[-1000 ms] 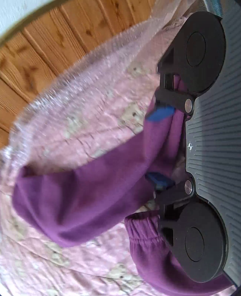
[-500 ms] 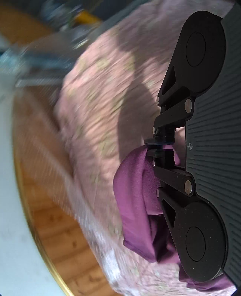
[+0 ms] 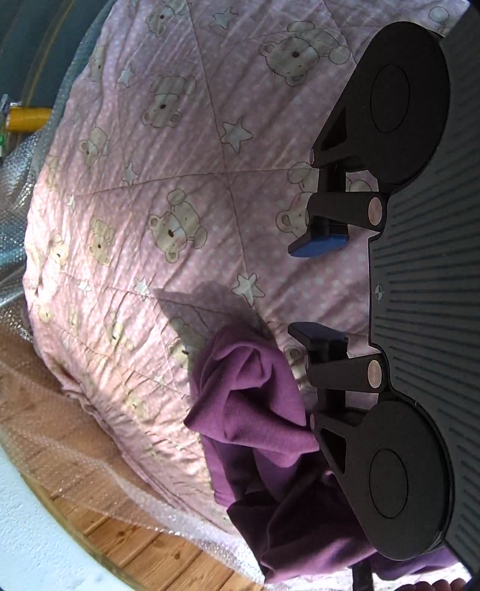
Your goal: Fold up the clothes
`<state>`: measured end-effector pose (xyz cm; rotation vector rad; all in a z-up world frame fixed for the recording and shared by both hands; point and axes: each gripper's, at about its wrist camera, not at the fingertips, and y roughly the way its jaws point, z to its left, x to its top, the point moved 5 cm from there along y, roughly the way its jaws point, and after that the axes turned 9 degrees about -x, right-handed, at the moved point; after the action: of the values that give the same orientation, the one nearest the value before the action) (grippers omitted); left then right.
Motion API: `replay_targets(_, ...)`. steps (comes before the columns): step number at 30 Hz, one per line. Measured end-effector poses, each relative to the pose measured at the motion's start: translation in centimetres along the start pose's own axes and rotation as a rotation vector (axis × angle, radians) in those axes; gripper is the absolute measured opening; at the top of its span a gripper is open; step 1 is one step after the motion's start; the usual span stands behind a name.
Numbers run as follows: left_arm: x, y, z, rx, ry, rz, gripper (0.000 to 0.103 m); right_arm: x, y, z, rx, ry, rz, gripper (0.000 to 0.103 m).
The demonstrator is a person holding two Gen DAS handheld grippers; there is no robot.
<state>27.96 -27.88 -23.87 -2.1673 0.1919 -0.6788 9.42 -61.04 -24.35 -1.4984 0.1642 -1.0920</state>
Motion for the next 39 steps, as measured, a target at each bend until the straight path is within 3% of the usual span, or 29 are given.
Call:
replay_targets(1, 0.0, -2.0, -0.1, -0.016, -0.028, -0.050, 0.009, -0.1, -0.2, 0.3, 0.006, -0.007, -0.010, 0.043)
replay_targets(4, -0.5, -10.1, 0.6, -0.008, -0.135, -0.281, 0.008, -0.4, -1.4, 2.0, 0.028, -0.062, -0.054, 0.044)
replay_targets(7, -5.3, -18.2, 6.8, 0.265, -0.377, -0.490, 0.008, -1.4, -3.1, 5.2, 0.111, -0.139, -0.084, 0.046)
replay_targets(10, -10.8, -26.7, 12.9, 0.542, -0.618, -0.693, 0.009, -3.7, -4.7, 9.1, 0.189, -0.222, -0.096, 0.061)
replay_targets(11, -12.7, -28.6, 14.9, 0.613, -0.671, -0.718, 0.009, -4.8, -4.9, 10.4, 0.211, -0.256, -0.091, 0.066)
replay_targets(14, -17.8, -27.4, 18.8, 0.592, -0.688, -0.573, 0.012, -8.8, -4.8, 13.7, 0.226, -0.315, -0.057, 0.074)
replay_targets(16, -21.0, -26.6, 20.7, 0.560, -0.695, -0.495, 0.018, -11.0, -4.5, 15.4, 0.228, -0.347, -0.015, 0.075)
replay_targets(22, -26.1, -28.1, 20.5, 0.553, -0.628, -0.506, 0.046, -13.1, -6.0, 17.7, 0.239, -0.400, -0.043, 0.081)
replay_targets(25, -26.1, -29.1, 20.6, 0.568, -0.566, -0.498, 0.054, -9.9, -6.0, 17.5, 0.214, -0.319, -0.092, 0.083)
replay_targets(29, -24.3, -30.6, 22.0, 0.616, -0.531, -0.508, 0.070, -2.4, -4.2, 17.2, 0.181, -0.185, -0.128, 0.085)
replay_targets(31, -22.6, -31.0, 23.3, 0.660, -0.520, -0.513, 0.079, 1.5, -2.8, 18.4, 0.159, -0.194, -0.159, 0.086)
replay_targets(35, -19.8, -31.0, 25.6, 0.708, -0.508, -0.499, 0.081, 7.2, 1.8, 23.1, 0.123, -0.398, -0.157, 0.090)
replay_targets(39, -17.6, -29.5, 27.8, 0.703, -0.489, -0.439, 0.086, 7.9, 6.7, 28.0, 0.147, -0.672, -0.079, 0.089)
